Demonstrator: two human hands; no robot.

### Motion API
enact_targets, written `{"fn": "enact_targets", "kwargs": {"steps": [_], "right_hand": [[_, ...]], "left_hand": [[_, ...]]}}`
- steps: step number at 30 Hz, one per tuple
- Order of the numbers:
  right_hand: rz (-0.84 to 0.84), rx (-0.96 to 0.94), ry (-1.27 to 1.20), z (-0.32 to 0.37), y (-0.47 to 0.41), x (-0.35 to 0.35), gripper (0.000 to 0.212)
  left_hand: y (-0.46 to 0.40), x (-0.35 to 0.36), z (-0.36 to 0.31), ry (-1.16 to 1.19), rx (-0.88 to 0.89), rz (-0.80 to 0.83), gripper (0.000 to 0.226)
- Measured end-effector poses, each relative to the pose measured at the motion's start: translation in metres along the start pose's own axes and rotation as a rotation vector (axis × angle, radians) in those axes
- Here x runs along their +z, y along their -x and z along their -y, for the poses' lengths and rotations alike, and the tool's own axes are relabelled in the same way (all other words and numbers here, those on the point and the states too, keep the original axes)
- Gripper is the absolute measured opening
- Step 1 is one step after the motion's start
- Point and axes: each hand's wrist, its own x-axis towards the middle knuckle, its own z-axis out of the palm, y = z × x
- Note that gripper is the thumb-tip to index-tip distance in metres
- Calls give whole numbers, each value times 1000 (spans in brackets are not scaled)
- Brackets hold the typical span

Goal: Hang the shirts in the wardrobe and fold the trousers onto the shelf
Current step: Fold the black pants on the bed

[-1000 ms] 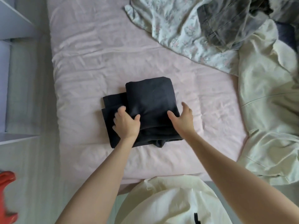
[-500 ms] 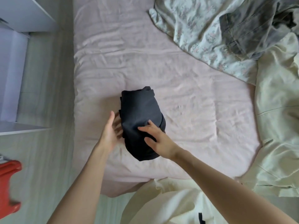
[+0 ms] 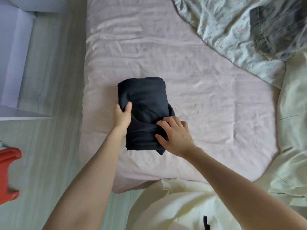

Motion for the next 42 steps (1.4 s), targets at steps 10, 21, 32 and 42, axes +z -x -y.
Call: {"fn": "enact_targets", "kwargs": {"steps": [10,21,32,42], "right_hand": [[12,-24,-1,14,-3,-7,23],[155,633,-987,28,-5,0,50],[111,569,-202,9,27,-77,31],[272,427,-1483,23,-3,-120,68]], "left_hand": [[5,-25,19,263,-173,-106,37],[53,-43,36,451,-244,348,57],[89,-57,-53,568,1,434,40],[103,-59,-71,502,-143,631,34]]}}
